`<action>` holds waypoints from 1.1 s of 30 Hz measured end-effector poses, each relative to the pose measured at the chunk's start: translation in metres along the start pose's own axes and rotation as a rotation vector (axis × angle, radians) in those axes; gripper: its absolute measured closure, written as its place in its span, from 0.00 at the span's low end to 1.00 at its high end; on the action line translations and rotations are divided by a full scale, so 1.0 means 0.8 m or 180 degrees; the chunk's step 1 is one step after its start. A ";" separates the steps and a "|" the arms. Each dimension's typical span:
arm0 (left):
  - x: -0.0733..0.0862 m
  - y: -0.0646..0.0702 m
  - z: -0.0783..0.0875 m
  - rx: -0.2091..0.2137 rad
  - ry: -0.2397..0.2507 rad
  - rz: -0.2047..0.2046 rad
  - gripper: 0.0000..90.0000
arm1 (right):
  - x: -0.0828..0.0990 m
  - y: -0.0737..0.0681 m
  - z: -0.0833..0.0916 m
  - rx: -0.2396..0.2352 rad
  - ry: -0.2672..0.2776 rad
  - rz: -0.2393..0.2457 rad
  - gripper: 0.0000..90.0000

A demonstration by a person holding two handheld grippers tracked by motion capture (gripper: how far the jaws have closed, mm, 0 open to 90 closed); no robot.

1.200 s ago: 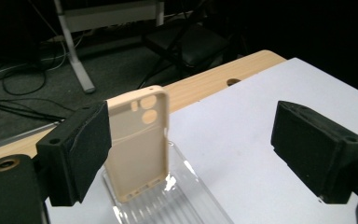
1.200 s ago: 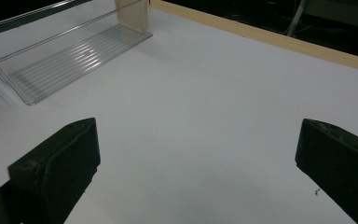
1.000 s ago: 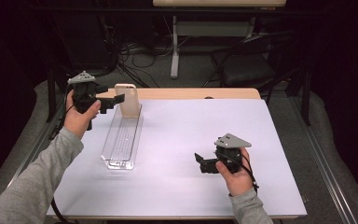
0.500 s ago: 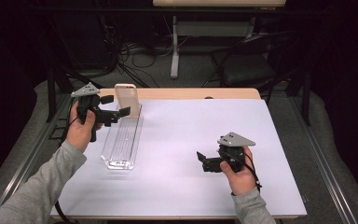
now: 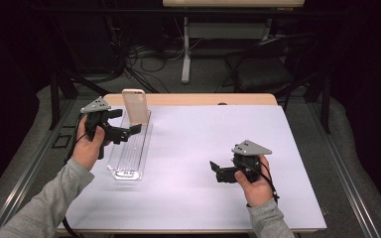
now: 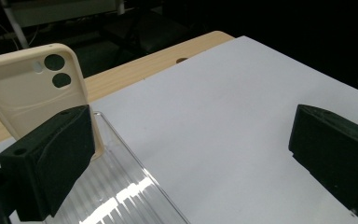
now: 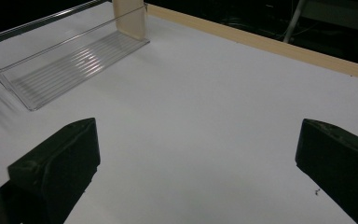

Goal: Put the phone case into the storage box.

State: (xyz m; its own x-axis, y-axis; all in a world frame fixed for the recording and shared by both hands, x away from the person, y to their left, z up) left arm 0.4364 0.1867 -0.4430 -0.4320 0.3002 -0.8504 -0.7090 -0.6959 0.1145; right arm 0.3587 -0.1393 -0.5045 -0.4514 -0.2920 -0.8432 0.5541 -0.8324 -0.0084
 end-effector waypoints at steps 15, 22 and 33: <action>0.024 0.044 0.016 0.0161 -0.0025 -0.0141 0.01 | -0.002 -0.003 0.010 -0.0057 0.0017 0.0005 0.00; 0.039 0.059 0.020 0.0212 0.0011 -0.0096 0.01 | -0.001 -0.003 0.028 -0.0029 0.0034 0.0097 0.00; 0.064 0.076 0.029 0.0192 0.0009 -0.0046 0.01 | 0.013 0.001 0.051 0.0028 0.0052 0.0094 0.00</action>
State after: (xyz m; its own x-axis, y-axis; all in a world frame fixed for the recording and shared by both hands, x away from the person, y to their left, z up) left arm 0.3584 0.1744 -0.4676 -0.4202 0.3080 -0.8536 -0.7474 -0.6509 0.1330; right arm 0.3259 -0.1626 -0.4915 -0.4233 -0.3089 -0.8517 0.5608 -0.8277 0.0214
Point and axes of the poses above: each handheld gripper's, and its own axes: z roughly backward along the jaws, x roughly out of its underside, y roughly to its right, the point moved 7 cm from there along -z, roughly forward along the jaws, and after that the axes turned 4 degrees about -y, right-handed, at the moved point
